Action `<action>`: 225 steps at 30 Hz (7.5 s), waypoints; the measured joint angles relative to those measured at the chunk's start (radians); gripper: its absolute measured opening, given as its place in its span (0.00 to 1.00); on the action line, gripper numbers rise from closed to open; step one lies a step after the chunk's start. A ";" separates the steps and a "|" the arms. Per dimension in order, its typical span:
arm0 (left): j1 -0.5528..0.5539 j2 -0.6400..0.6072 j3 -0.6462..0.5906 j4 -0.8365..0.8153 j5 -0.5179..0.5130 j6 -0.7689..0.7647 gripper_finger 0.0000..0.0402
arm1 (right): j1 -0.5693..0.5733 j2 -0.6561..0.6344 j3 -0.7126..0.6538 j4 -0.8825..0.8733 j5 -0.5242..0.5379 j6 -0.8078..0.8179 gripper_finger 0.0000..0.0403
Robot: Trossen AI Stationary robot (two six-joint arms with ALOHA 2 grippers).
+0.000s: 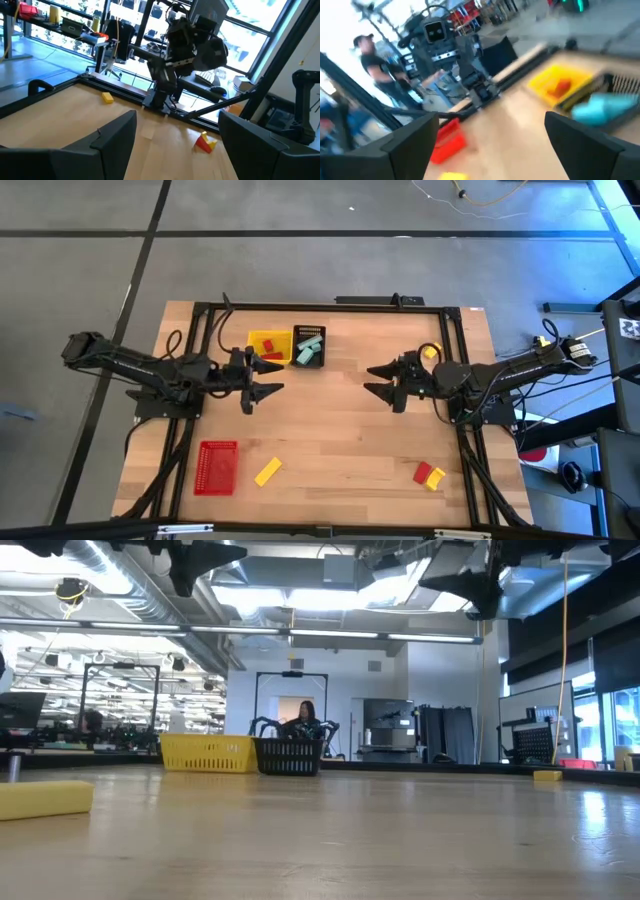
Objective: Sort & place blocks by color
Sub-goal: Put the red block into the yellow basket, then put the top yellow block into the red basket
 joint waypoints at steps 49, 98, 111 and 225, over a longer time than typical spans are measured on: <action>0.000 0.000 0.003 0.028 -0.026 0.000 0.68 | 0.544 0.475 0.174 -0.957 -0.504 1.597 0.90; 0.000 0.000 0.004 0.045 -0.027 0.000 0.68 | 0.519 0.613 0.174 -0.762 -0.509 1.438 0.75; 0.010 -0.001 0.004 0.045 -0.050 0.000 0.68 | 0.520 0.560 0.171 -0.831 -0.497 1.323 0.33; 0.013 -0.072 0.003 0.219 -0.045 -0.102 0.68 | -0.504 1.170 0.969 -0.095 -0.436 -0.169 0.72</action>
